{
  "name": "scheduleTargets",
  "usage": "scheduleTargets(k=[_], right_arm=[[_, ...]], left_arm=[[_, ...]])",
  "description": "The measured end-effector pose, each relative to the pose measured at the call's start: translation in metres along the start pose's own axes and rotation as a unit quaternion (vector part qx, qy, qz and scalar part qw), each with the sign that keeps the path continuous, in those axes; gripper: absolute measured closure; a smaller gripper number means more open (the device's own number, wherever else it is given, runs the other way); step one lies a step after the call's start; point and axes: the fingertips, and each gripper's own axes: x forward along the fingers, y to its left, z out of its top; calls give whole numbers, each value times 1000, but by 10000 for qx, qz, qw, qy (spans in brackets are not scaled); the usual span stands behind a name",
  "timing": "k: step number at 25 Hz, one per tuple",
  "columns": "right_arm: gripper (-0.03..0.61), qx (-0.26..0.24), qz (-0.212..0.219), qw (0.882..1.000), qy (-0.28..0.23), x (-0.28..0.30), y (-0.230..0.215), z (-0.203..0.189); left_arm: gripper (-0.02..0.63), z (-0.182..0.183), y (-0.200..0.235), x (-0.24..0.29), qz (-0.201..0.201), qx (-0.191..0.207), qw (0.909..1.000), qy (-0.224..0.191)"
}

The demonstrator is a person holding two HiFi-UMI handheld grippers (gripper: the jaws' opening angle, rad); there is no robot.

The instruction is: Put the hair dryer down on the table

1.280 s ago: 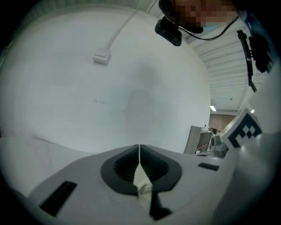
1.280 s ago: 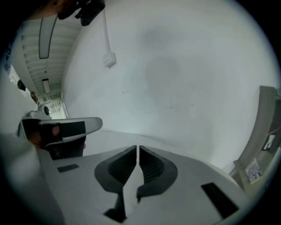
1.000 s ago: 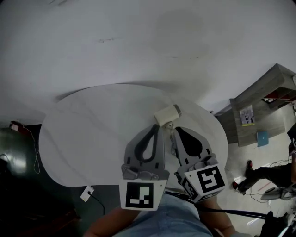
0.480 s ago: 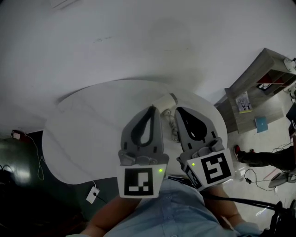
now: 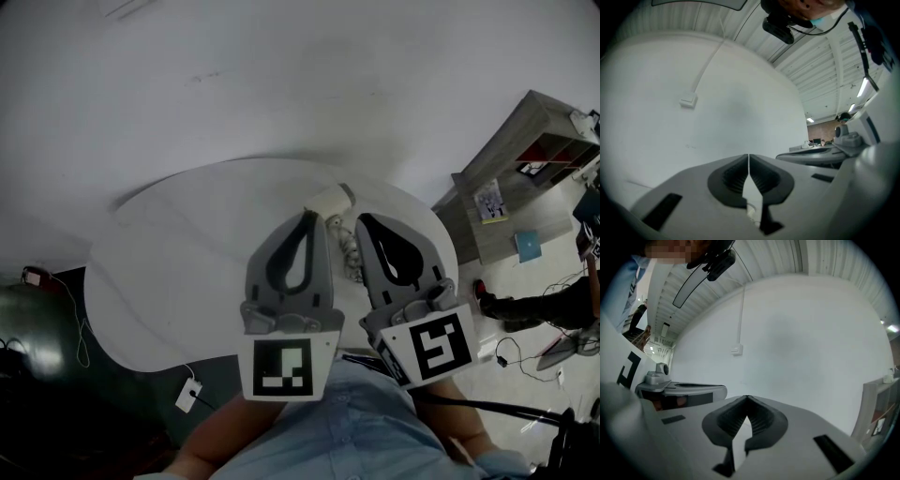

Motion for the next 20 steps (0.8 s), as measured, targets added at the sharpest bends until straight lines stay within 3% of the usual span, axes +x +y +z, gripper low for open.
scheduleTargets(k=[20], right_arm=[[568, 65, -191, 9998, 48, -9, -18, 0]], left_arm=[[601, 1, -20, 8, -198, 118, 9997, 29]])
